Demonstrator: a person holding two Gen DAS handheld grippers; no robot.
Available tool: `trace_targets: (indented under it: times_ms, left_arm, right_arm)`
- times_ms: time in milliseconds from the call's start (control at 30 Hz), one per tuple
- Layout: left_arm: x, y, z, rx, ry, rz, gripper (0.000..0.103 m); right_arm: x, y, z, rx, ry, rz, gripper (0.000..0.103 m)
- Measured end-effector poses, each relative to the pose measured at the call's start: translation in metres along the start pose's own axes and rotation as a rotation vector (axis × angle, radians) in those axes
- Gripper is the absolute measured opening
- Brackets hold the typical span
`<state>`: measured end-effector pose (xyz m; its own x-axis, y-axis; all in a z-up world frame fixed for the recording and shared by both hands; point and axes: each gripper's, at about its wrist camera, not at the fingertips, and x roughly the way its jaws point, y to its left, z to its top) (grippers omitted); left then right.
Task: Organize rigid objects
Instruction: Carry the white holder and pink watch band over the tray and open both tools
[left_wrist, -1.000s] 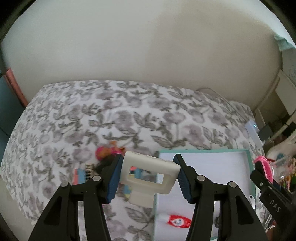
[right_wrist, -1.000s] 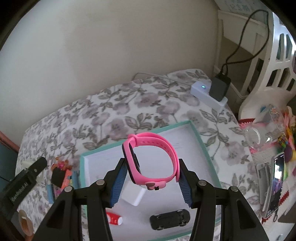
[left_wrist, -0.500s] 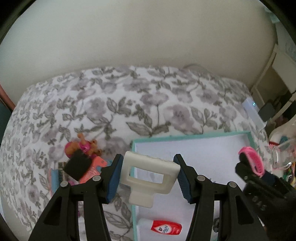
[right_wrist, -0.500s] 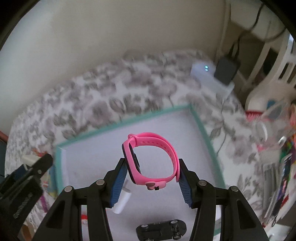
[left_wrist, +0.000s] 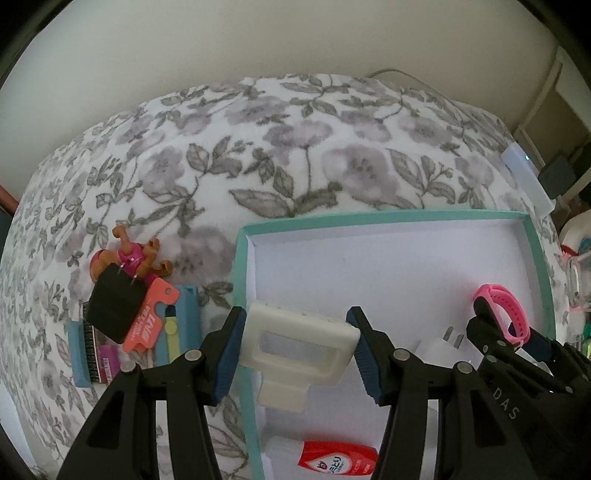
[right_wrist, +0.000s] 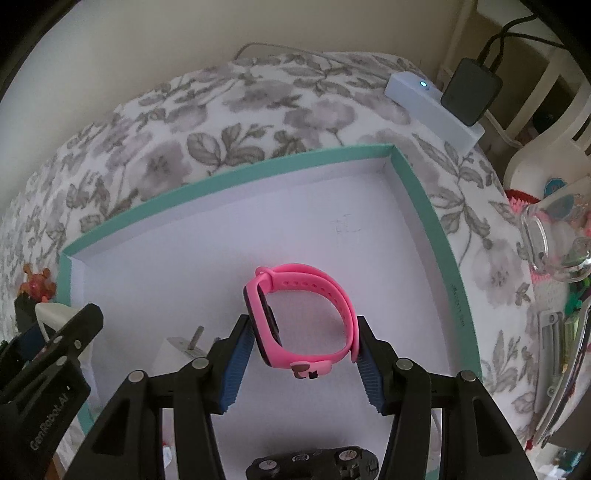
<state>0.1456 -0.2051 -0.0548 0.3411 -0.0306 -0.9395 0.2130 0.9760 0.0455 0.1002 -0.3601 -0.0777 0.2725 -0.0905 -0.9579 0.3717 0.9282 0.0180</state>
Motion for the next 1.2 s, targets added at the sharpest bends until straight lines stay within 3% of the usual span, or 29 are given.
trace_targets:
  times_ms: [500,733,933,1200]
  left_arm:
    - [0.018,-0.011,-0.009,0.053,0.031,0.031,0.058]
    - [0.02,-0.012,-0.009,0.041,0.039,0.021,0.058]
    - [0.019,-0.014,-0.009,0.033,0.056,0.017,0.058]
    - [0.001,-0.008,-0.001,0.002,0.033,-0.012,0.06]
  right_arm:
    - [0.004,-0.001,-0.004,-0.007,0.005,-0.006,0.058]
    - [0.005,-0.002,-0.001,0.013,0.013,-0.015,0.067]
    - [0.005,-0.006,0.0,0.012,0.032,-0.025,0.068]
    - [-0.024,-0.002,0.009,-0.01,-0.034,-0.042,0.069]
